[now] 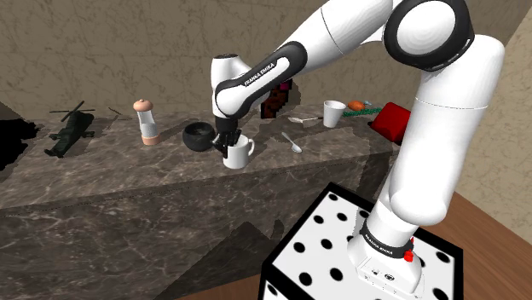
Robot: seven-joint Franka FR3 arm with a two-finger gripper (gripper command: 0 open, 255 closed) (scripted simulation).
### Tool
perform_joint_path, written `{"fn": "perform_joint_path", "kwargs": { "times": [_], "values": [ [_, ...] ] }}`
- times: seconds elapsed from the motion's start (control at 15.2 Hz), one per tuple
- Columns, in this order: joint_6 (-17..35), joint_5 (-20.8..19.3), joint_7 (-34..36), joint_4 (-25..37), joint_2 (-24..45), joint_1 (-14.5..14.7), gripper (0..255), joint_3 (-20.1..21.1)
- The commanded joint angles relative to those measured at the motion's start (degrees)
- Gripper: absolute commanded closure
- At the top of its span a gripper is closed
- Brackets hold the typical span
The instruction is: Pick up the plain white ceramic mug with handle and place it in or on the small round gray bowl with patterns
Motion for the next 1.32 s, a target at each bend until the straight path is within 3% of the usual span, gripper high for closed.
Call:
{"fn": "perform_joint_path", "kwargs": {
  "times": [0.0, 0.4, 1.25],
  "values": [
    [0.0, 0.0, 0.0, 0.0, 0.0, 0.0, 255, 0.0],
    [0.0, 0.0, 0.0, 0.0, 0.0, 0.0, 255, 0.0],
    [-9.4, 0.8, -0.7, 4.5, -4.9, -0.1, 255, 0.1]
  ]
}}
